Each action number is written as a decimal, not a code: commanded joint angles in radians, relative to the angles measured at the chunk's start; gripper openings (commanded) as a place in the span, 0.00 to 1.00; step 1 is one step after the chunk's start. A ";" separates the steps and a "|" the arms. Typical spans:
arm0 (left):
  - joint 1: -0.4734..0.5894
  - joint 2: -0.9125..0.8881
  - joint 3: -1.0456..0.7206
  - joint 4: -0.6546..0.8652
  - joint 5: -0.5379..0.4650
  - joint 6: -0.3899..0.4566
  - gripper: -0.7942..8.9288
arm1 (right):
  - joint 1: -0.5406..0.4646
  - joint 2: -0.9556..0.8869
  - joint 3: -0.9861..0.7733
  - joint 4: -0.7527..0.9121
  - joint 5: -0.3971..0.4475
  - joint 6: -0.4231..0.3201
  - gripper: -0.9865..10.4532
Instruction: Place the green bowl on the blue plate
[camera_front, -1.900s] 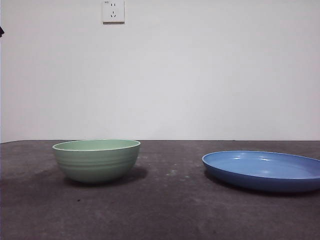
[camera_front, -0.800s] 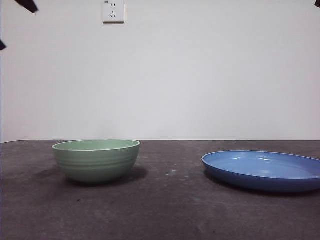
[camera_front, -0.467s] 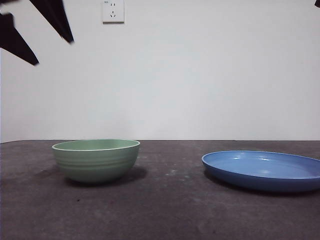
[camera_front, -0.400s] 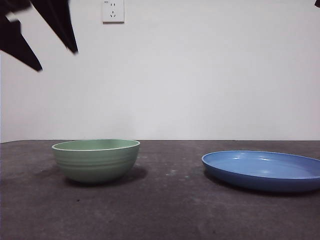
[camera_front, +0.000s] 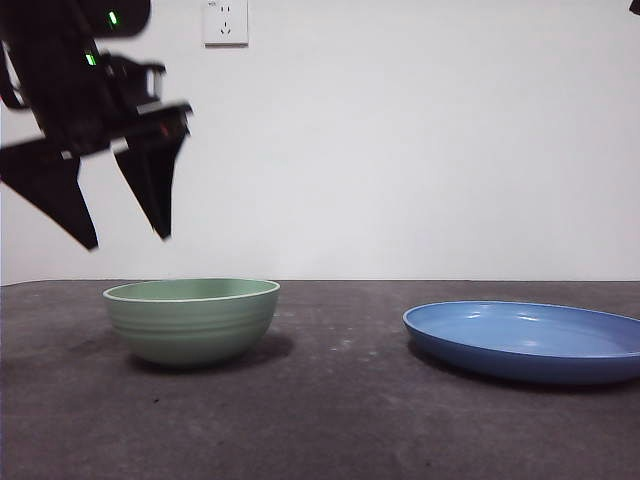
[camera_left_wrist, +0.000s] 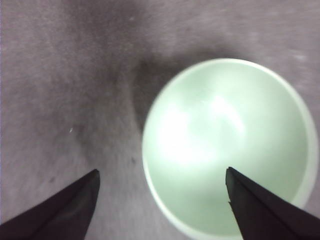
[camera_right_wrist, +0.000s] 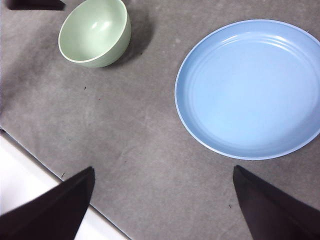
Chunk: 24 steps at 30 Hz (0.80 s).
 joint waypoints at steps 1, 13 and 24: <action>-0.005 0.061 0.023 0.037 -0.006 0.009 0.50 | 0.003 0.005 0.017 0.006 -0.002 0.010 0.47; -0.005 0.175 0.023 0.081 -0.006 0.008 0.42 | 0.003 0.005 0.017 0.007 -0.002 0.010 0.47; -0.004 0.178 0.023 0.073 -0.006 0.006 0.14 | 0.003 0.005 0.017 0.006 -0.002 0.010 0.47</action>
